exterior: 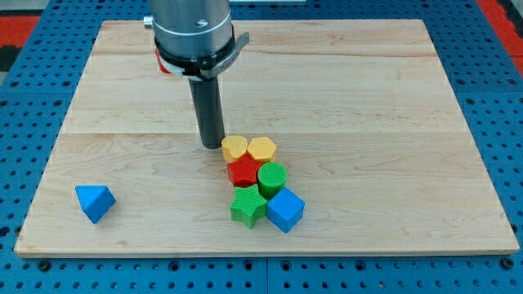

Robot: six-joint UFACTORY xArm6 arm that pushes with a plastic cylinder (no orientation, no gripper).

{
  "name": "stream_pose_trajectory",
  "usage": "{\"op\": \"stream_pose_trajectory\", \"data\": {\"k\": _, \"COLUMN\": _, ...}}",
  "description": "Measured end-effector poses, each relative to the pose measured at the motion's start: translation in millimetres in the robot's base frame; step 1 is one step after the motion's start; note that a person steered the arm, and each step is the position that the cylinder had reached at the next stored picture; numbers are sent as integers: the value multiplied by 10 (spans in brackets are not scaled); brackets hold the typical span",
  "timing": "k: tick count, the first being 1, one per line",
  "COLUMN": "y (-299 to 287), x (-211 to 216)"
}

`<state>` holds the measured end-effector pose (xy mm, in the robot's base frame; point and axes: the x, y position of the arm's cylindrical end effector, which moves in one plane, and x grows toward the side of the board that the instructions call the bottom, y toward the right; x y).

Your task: Push the red circle into the red star

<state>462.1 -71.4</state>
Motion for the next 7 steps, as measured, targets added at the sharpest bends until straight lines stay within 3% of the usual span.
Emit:
{"op": "stream_pose_trajectory", "data": {"k": 1, "y": -293, "x": -583}}
{"op": "stream_pose_trajectory", "data": {"k": 3, "y": -1319, "x": -1091}}
{"op": "stream_pose_trajectory", "data": {"k": 4, "y": -1319, "x": -1705}}
{"op": "stream_pose_trajectory", "data": {"k": 5, "y": -1073, "x": -2018}}
{"op": "stream_pose_trajectory", "data": {"k": 6, "y": -715, "x": -1869}}
{"op": "stream_pose_trajectory", "data": {"k": 7, "y": -463, "x": -1461}}
